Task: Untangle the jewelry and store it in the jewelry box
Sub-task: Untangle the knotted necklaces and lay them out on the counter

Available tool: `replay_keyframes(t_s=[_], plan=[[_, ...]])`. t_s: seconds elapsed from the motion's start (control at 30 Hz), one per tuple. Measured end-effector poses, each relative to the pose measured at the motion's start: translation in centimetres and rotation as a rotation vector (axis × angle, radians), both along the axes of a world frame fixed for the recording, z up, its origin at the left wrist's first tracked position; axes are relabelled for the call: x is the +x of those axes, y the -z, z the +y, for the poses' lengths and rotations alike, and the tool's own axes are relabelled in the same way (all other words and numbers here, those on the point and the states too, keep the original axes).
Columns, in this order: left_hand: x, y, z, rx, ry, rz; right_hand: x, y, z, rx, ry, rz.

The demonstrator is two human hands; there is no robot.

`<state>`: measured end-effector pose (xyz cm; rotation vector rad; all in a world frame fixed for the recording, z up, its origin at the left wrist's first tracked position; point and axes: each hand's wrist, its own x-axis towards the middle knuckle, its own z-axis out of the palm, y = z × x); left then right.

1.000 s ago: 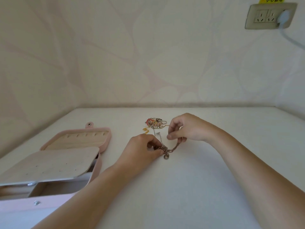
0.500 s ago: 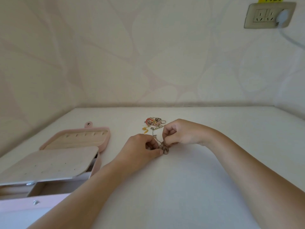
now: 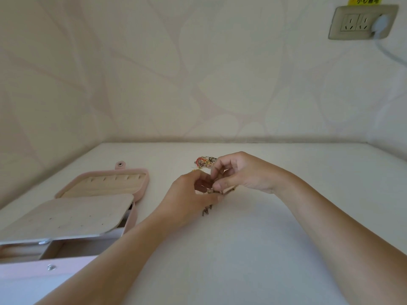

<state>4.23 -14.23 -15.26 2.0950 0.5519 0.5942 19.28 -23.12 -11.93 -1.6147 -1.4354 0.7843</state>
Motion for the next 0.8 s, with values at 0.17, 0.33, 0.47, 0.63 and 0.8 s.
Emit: replay_keyframes(t_s=[0.17, 0.33, 0.47, 0.63, 0.8], plan=[[0.0, 0.0, -0.3, -0.116, 0.009, -0.103, -0.1, -0.5, -0.2, -0.01, -0.003, 0.009], [0.3, 0.1, 0.1, -0.166, -0.04, -0.161, 0.3, -0.7, -0.5, -0.025, 0.032, -0.079], [0.5, 0.1, 0.2, -0.174, -0.025, -0.154, 0.0, -0.7, -0.6, -0.072, 0.038, -0.229], [0.8, 0.1, 0.6, -0.353, -0.014, -0.18, -0.5, -1.1, -0.9, -0.025, 0.102, -0.258], [0.7, 0.2, 1.2, -0.331, 0.029, -0.224, -0.5, -1.3, -0.6, 0.021, 0.133, -0.127]])
